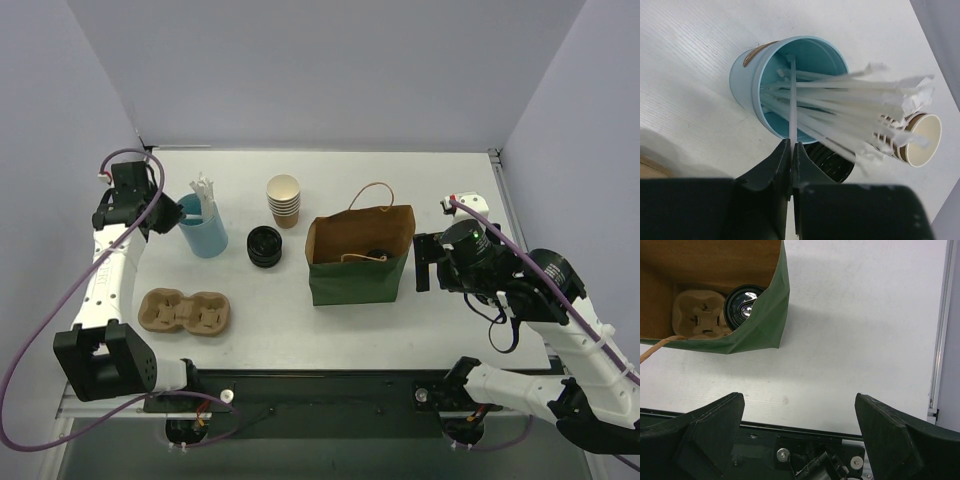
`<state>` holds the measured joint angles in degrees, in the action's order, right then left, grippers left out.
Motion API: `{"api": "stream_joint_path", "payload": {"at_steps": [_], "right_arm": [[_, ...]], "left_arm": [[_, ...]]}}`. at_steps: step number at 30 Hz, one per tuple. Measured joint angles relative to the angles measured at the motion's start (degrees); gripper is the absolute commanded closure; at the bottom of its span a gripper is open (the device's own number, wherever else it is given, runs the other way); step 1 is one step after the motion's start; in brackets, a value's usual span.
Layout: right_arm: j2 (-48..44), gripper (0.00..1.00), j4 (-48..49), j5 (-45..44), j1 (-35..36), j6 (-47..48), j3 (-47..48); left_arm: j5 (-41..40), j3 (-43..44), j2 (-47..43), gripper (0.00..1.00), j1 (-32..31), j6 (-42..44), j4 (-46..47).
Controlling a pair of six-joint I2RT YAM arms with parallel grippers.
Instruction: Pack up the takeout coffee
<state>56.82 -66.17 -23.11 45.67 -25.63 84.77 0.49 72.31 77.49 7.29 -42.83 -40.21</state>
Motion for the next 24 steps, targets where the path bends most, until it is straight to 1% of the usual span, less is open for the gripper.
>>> {"api": "stream_joint_path", "payload": {"at_steps": [3,10,16,20,24], "right_arm": [[0.00,0.00,0.00,-0.02,-0.11,0.24,0.00],[0.22,0.00,0.00,0.02,-0.37,1.51,0.20],[1.44,0.00,0.02,0.02,-0.70,2.14,1.84],[2.36,0.00,0.13,0.09,-0.70,2.14,3.04],[3.61,0.00,0.02,0.07,-0.74,2.36,5.20]], "left_arm": [[-0.46,2.12,-0.02,0.94,-0.02,0.33,-1.84],[-1.16,9.60,-1.14,0.94,0.00,1.68,-9.16],[-1.90,12.46,-4.39,1.00,0.00,3.23,-18.05],[-2.36,18.82,-4.50,1.00,0.00,4.68,-22.25],[-2.14,27.04,-4.63,1.00,0.00,5.68,-22.95]]}}
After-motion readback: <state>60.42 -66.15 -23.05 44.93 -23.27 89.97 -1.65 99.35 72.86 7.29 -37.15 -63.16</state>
